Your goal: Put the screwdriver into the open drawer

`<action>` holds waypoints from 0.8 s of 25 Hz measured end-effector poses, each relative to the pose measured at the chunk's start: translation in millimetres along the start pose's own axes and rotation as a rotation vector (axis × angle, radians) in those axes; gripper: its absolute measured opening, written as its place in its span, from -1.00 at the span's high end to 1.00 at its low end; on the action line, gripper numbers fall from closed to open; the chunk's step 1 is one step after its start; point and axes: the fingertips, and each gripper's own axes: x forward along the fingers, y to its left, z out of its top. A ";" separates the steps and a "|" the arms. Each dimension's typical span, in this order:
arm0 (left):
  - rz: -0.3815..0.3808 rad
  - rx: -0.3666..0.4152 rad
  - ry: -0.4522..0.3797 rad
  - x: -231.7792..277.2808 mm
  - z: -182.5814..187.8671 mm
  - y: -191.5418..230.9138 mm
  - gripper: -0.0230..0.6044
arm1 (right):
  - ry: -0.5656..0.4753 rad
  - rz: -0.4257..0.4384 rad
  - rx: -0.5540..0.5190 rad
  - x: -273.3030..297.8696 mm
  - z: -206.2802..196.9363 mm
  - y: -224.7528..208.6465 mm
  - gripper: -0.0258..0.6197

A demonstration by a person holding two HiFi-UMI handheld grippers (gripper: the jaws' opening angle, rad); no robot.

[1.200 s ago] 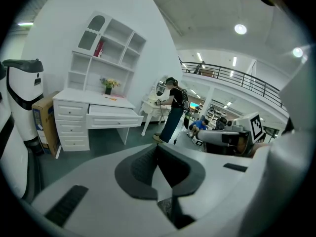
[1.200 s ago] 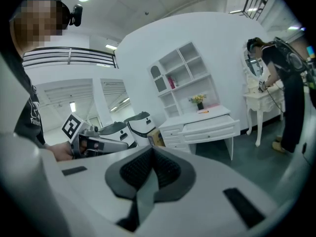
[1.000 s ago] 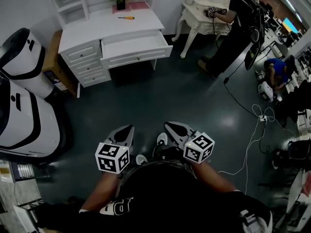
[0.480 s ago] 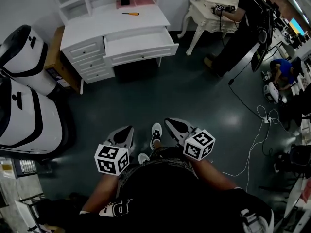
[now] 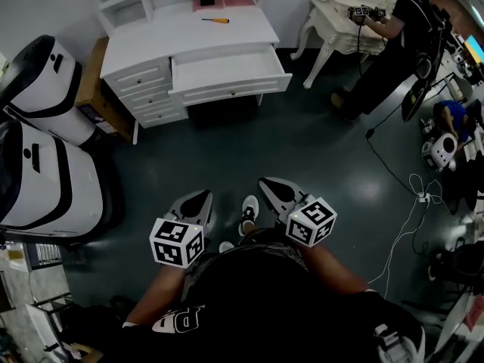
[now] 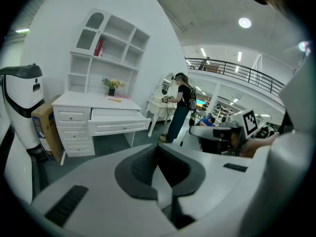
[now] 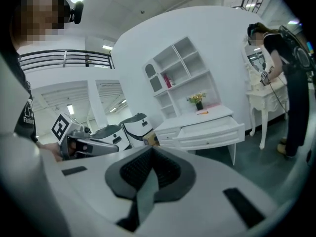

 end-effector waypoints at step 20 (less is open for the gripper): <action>0.010 -0.007 0.021 127.3 95.9 46.3 0.89 | 0.004 0.031 0.039 80.2 69.2 -115.6 0.89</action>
